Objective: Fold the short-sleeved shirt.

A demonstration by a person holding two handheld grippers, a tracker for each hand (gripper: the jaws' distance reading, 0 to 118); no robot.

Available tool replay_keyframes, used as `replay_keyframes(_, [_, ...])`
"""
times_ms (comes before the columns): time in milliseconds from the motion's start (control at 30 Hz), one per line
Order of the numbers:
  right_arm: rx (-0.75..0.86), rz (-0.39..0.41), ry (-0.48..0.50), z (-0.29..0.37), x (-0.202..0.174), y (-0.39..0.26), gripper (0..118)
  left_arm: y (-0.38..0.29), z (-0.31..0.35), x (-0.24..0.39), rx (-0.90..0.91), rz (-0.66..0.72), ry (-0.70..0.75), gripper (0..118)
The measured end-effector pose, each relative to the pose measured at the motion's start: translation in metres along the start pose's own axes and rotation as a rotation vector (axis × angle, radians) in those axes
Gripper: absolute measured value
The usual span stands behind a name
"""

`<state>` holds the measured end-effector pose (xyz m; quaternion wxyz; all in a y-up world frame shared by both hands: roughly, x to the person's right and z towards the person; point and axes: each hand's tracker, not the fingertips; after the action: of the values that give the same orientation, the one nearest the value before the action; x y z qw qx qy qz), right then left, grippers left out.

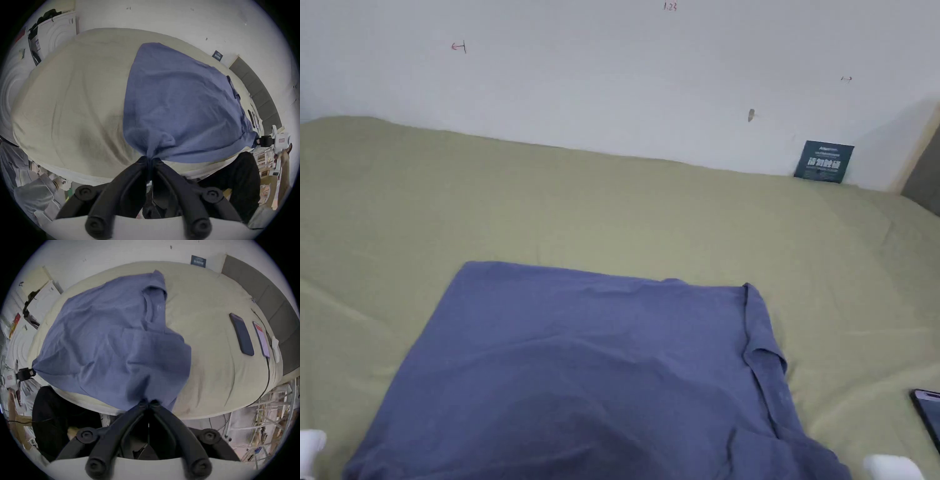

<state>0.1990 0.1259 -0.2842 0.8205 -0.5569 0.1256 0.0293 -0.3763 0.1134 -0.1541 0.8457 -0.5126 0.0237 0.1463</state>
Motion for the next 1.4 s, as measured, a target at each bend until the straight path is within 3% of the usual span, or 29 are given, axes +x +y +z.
replay_keyframes(300, [0.096,-0.007,0.010,0.024,0.007,0.065,0,0.067,0.013,0.000,0.038,0.014,-0.041,6])
replay_keyframes(500, [0.071,0.013,-0.031,-0.004,0.014,0.135,0,0.142,-0.023,-0.009,-0.074,0.032,-0.040,6])
replay_keyframes(767, [0.008,-0.023,-0.099,-0.071,0.027,0.181,0,0.197,-0.080,-0.013,-0.176,0.047,-0.019,7])
replay_keyframes(800, [0.006,-0.041,-0.101,-0.078,0.029,0.183,0,0.198,-0.085,-0.010,-0.181,0.038,-0.014,11])
replay_keyframes(833, [0.030,-0.081,-0.105,-0.082,0.031,0.184,0,0.201,-0.086,-0.008,-0.180,0.008,0.025,30])
replay_keyframes(867, [0.059,-0.100,-0.096,-0.084,0.033,0.182,5,0.200,-0.086,-0.005,-0.158,-0.014,0.083,71])
replay_keyframes(900, [0.098,-0.128,-0.075,-0.081,0.036,0.180,19,0.198,-0.081,-0.005,-0.140,-0.032,0.142,93])
replay_keyframes(933, [0.143,-0.139,-0.083,-0.076,0.036,0.178,41,0.195,-0.073,-0.005,-0.109,-0.042,0.141,97])
replay_keyframes(967, [0.147,-0.131,-0.063,-0.069,0.036,0.177,70,0.192,-0.063,-0.007,-0.051,-0.038,0.124,95])
replay_keyframes(1000, [0.137,-0.121,-0.050,-0.060,0.039,0.174,83,0.186,-0.047,-0.007,-0.024,-0.033,0.105,95])
replay_keyframes(1133, [0.196,-0.034,-0.095,-0.020,0.025,0.153,83,0.152,-0.002,-0.002,0.087,-0.045,0.140,92])
replay_keyframes(1167, [0.180,-0.008,-0.092,-0.012,0.021,0.144,82,0.141,0.006,-0.004,0.109,-0.054,0.140,84])
replay_keyframes(1200, [0.147,0.017,-0.085,-0.005,0.017,0.136,79,0.126,0.011,0.000,0.126,-0.048,0.140,72])
replay_keyframes(1233, [0.107,0.029,-0.074,-0.001,0.013,0.128,68,0.112,0.014,0.002,0.130,-0.039,0.127,50])
replay_keyframes(1267, [0.071,0.044,-0.047,0.003,0.008,0.114,37,0.096,0.014,0.005,0.125,-0.027,0.124,9])
replay_keyframes(1300, [0.050,0.058,-0.019,0.004,0.005,0.101,3,0.082,0.011,0.002,0.120,-0.003,0.109,0])
replay_keyframes(1400, [0.018,0.046,0.029,-0.003,0.000,0.067,0,0.047,0.000,0.008,0.079,-0.006,0.085,0])
